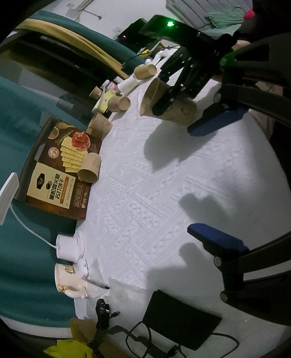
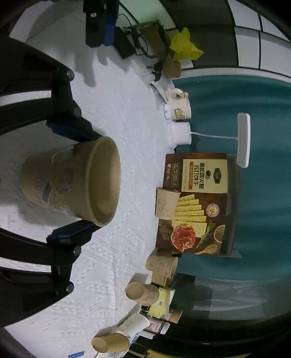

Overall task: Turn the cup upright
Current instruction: 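Carry the cup with the right gripper and set it upright on the cloth, then open the right gripper and pull it back from the cup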

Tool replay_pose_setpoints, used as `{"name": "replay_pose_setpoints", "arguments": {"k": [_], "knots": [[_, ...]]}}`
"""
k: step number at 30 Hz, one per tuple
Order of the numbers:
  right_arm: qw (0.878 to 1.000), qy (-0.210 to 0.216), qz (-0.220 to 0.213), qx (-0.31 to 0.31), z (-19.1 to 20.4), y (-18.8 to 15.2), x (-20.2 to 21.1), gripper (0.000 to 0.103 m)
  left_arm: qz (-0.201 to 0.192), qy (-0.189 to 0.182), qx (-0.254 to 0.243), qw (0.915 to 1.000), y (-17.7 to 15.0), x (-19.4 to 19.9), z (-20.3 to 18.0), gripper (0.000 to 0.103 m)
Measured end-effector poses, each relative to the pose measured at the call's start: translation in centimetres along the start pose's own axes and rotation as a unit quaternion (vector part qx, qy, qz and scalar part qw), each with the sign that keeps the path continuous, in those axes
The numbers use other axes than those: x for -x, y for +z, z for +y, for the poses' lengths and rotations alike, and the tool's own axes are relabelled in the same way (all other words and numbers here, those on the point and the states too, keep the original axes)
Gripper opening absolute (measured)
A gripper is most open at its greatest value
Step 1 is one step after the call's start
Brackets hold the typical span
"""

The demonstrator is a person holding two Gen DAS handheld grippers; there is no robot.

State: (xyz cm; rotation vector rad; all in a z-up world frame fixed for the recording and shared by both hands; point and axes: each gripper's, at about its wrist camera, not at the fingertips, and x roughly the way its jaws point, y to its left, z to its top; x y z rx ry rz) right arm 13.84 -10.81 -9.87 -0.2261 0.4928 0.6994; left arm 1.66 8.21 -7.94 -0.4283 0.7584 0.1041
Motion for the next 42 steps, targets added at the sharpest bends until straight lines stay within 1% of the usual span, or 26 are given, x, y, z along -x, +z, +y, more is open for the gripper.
{"name": "replay_pose_setpoints", "arguments": {"k": [7, 10, 12, 16, 18, 20, 25, 29, 31, 37, 42], "knots": [[1.0, 0.0, -0.003, 0.0, 0.0, -1.3, 1.7, 0.061, -0.002, 0.0, -0.012, 0.9999, -0.5, -0.1, -1.0, 0.08], [1.0, 0.0, -0.001, 0.001, 0.1, -1.6, 2.1, 0.063, 0.0, -0.001, -0.012, 0.9999, -1.0, -0.2, -1.2, 0.08], [1.0, -0.003, 0.005, 0.004, 0.3, -1.8, 2.1, 0.065, 0.002, -0.002, -0.012, 0.9999, -1.3, -0.2, -1.4, 0.08], [0.999, -0.001, 0.034, 0.005, 0.4, -2.5, 1.5, 0.068, 0.005, -0.007, -0.018, 0.9998, -1.6, -0.2, -1.7, 0.08], [0.999, 0.001, 0.041, -0.003, 0.3, -2.9, 1.8, 0.074, 0.006, -0.006, -0.021, 0.9997, -1.6, -0.2, -1.8, 0.08], [0.999, -0.002, 0.044, -0.004, 0.3, -3.4, 2.2, 0.077, 0.007, -0.005, -0.026, 0.9996, -1.6, -0.3, -2.0, 0.08], [0.998, -0.012, 0.056, 0.001, 0.2, -4.7, 3.7, 0.077, 0.008, -0.006, -0.04, 0.9991, -1.7, -0.1, -2.9, 0.08], [0.998, -0.025, 0.055, -0.006, -0.5, -5.3, 5.6, 0.078, 0.005, -0.008, -0.053, 0.9985, -2.0, 0.2, -3.9, 0.08], [0.998, -0.035, 0.054, -0.011, -1.0, -5.6, 6.6, 0.078, -0.001, -0.008, -0.058, 0.9983, -2.2, 0.4, -4.5, 0.08], [0.996, -0.059, 0.059, -0.034, -2.7, -6.3, 9.3, 0.078, -0.04, 0.002, -0.059, 0.9974, -2.5, 1.6, -5.5, 0.08], [0.992, -0.068, 0.061, -0.087, -4.8, -6.1, 11.5, 0.078, -0.069, 0.015, -0.086, 0.9938, -2.6, 2.6, -6.8, 0.08]]}}
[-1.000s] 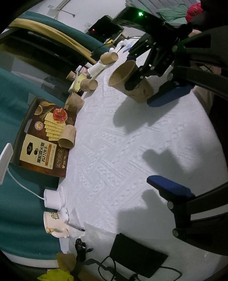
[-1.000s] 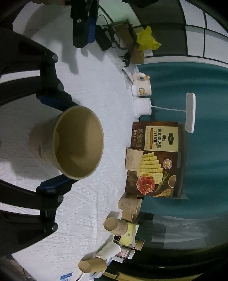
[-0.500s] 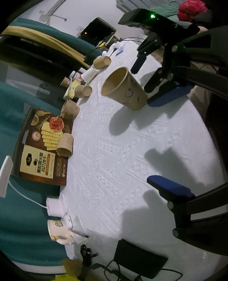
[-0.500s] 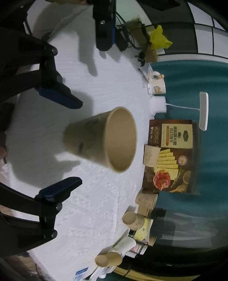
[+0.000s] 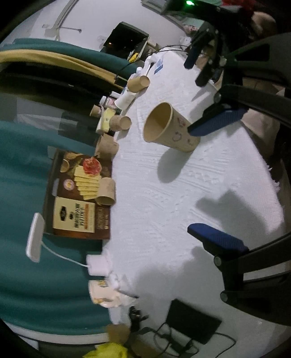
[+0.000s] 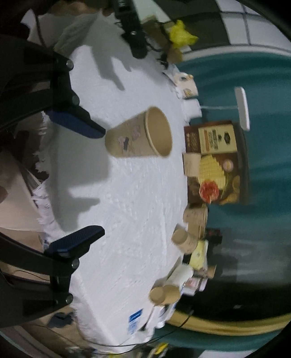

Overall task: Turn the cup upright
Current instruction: 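Open the right gripper and pull it back from the cup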

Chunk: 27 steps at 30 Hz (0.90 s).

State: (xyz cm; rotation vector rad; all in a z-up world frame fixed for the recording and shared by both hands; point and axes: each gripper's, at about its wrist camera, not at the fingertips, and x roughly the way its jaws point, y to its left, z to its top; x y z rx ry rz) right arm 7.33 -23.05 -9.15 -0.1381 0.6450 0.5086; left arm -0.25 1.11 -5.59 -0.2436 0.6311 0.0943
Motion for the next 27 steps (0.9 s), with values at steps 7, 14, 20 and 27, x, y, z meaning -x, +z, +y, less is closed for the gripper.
{"name": "replay_pose_setpoints", "arguments": {"k": [7, 14, 20, 27], "knots": [[0.998, -0.011, -0.009, -0.06, -3.3, 1.3, 2.7, 0.078, -0.034, -0.004, -0.043, 0.9985, 0.8, 1.2, -2.1, 0.08], [0.995, -0.021, -0.031, -0.091, -5.5, 2.8, 5.2, 0.078, -0.093, -0.001, -0.082, 0.9923, 2.6, 3.0, -4.3, 0.083], [0.994, -0.039, -0.058, -0.085, -6.2, 4.4, 7.4, 0.078, -0.136, -0.015, -0.109, 0.9847, 4.4, 4.6, -6.2, 0.087], [0.99, -0.061, -0.108, -0.067, -6.1, 6.5, 10.8, 0.081, -0.181, -0.042, -0.11, 0.9764, 5.9, 6.7, -7.1, 0.088]]}}
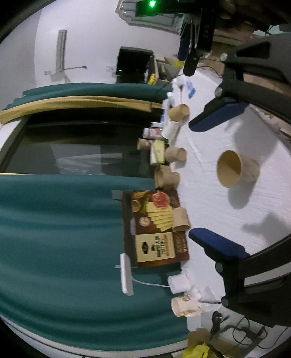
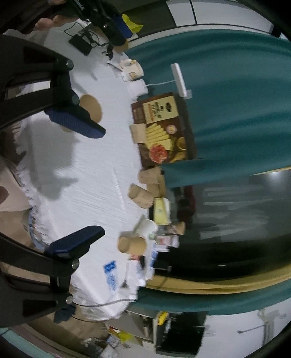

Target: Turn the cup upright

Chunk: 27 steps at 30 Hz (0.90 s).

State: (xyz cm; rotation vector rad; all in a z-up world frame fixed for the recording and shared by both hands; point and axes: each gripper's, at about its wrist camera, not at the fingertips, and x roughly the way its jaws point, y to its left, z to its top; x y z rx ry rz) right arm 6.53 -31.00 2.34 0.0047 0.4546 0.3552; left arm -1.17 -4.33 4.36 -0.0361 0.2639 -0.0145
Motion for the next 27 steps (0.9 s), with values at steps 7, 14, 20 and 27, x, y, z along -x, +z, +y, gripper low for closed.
{"name": "replay_pose_setpoints", "arguments": {"k": [7, 14, 20, 27], "knots": [[0.998, -0.01, -0.041, 0.036, 1.0, 1.6, 2.4, 0.084, -0.018, -0.005, 0.013, 0.9997, 0.7, 0.7, -0.2, 0.088], [0.998, 0.005, -0.051, 0.049, 2.4, 1.8, 3.2, 0.085, -0.015, -0.004, 0.021, 0.9997, 0.2, 0.2, -0.3, 0.088], [0.997, 0.016, -0.04, 0.061, 3.4, 1.0, 2.1, 0.085, 0.012, -0.003, 0.031, 0.9994, -0.9, -0.8, -0.1, 0.088], [0.998, 0.022, -0.036, 0.049, 3.0, 1.0, 1.0, 0.085, 0.016, 0.003, 0.031, 0.9994, -1.2, -1.2, 0.3, 0.088]]}}
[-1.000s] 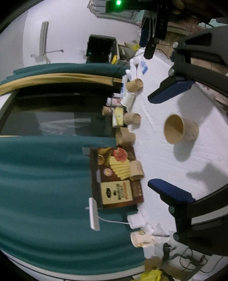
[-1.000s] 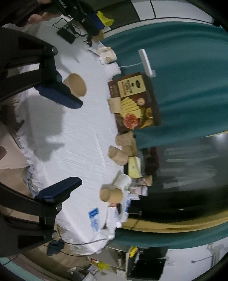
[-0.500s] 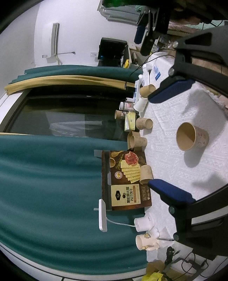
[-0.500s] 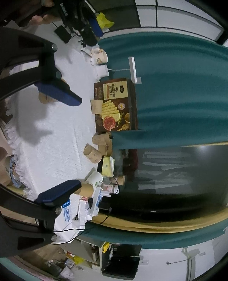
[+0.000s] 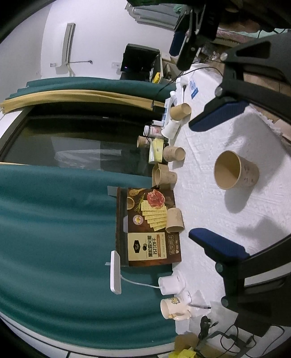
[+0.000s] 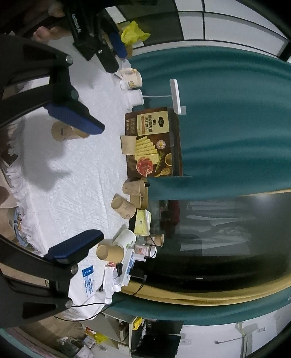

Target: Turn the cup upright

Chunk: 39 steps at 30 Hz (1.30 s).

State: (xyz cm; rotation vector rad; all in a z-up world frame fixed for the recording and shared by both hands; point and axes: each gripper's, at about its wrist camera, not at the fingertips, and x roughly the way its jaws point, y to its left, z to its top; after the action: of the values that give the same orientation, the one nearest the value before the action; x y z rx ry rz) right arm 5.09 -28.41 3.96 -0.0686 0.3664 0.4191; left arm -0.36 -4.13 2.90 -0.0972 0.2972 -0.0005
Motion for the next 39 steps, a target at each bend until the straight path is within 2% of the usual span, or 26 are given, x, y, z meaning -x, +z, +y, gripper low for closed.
{"name": "replay_pose_setpoints", "arguments": {"k": [8, 39], "knots": [[1.0, 0.0, 0.004, -0.002, -0.4, -0.2, -0.4, 0.085, 0.01, -0.007, -0.002, 0.9999, 0.0, -0.6, 0.0, 0.088], [1.0, 0.002, 0.01, 0.001, -0.2, -0.3, -1.4, 0.085, 0.007, -0.011, 0.003, 0.9999, 0.0, -0.4, 0.0, 0.088]]}}
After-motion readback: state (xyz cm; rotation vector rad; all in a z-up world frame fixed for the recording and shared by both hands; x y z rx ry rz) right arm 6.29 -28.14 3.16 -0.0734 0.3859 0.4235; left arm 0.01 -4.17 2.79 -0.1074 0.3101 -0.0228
